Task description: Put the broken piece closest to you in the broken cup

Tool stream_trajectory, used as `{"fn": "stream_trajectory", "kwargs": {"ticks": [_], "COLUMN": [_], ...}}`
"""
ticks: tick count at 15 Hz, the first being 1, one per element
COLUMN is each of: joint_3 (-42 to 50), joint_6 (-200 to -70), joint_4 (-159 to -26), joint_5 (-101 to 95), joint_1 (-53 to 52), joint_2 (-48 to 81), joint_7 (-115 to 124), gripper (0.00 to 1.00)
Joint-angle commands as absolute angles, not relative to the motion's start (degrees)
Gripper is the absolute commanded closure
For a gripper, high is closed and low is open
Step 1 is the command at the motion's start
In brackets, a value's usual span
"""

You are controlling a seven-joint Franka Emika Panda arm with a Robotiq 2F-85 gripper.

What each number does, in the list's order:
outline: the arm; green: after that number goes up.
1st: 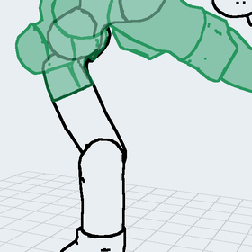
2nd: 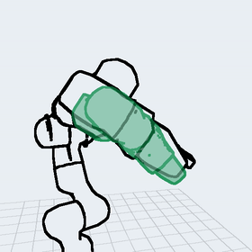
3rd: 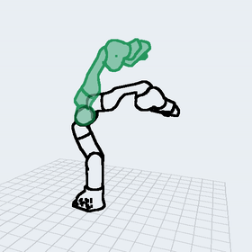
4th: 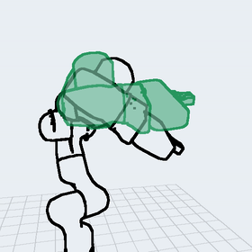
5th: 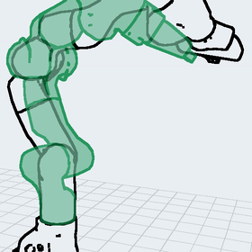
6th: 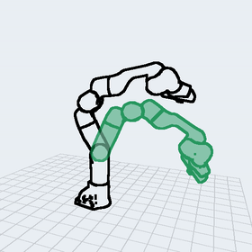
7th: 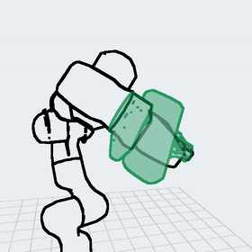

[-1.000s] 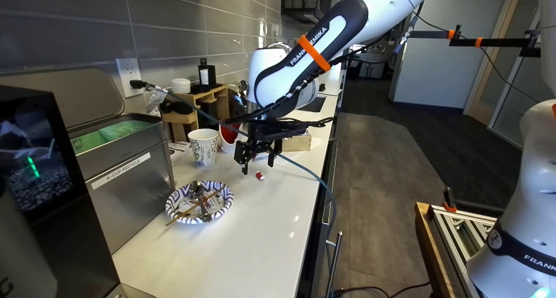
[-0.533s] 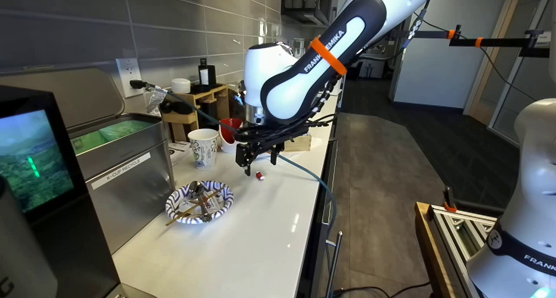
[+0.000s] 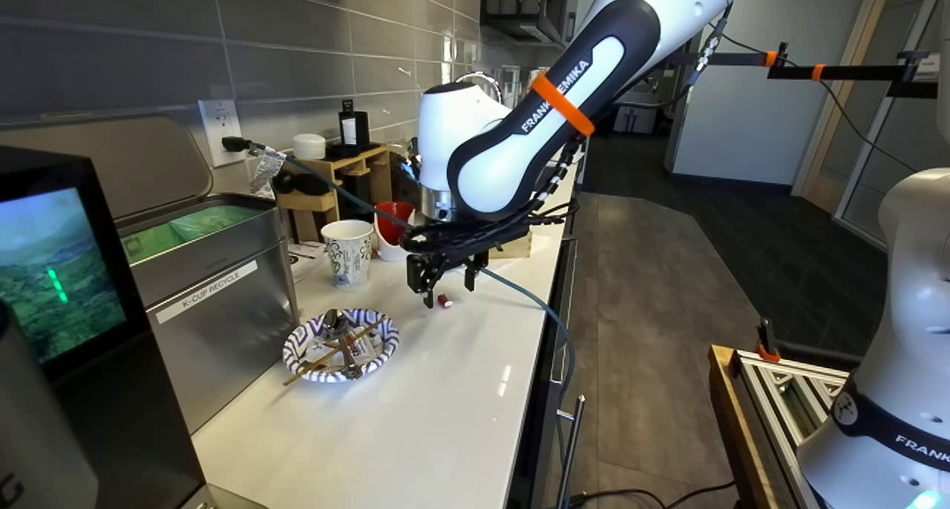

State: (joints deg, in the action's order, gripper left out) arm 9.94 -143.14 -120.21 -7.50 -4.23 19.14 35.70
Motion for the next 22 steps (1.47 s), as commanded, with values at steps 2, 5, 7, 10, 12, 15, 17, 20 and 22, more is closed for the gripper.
{"fn": "stream_trajectory", "kwargs": {"ticks": [2,5,7,10,12,15,17,20,22], "joint_3": [8.01,7.58,7.44,7.2,7.11,7.55,7.46,6.55,5.34], "joint_6": [-142.96,-142.94,-142.92,-143.87,-144.39,-142.94,-141.95,-139.92,-136.44], "joint_4": [-118.81,-118.62,-118.55,-118.56,-118.46,-118.93,-120.57,-124.88,-126.91], "joint_5": [-2.03,0.35,1.59,3.0,3.37,2.22,1.67,1.21,3.23], "joint_1": [-1.64,-1.09,-0.9,-0.61,-0.54,-1.26,-1.6,-1.06,0.32], "joint_2": [20.91,21.28,21.4,21.35,21.41,19.92,17.05,9.88,5.17], "joint_7": [32.44,30.41,29.4,28.0,27.29,27.71,27.14,22.06,15.93], "gripper": [0.2,0.49,0.64,0.88,1.0,0.95,0.95,0.95,0.95]}}
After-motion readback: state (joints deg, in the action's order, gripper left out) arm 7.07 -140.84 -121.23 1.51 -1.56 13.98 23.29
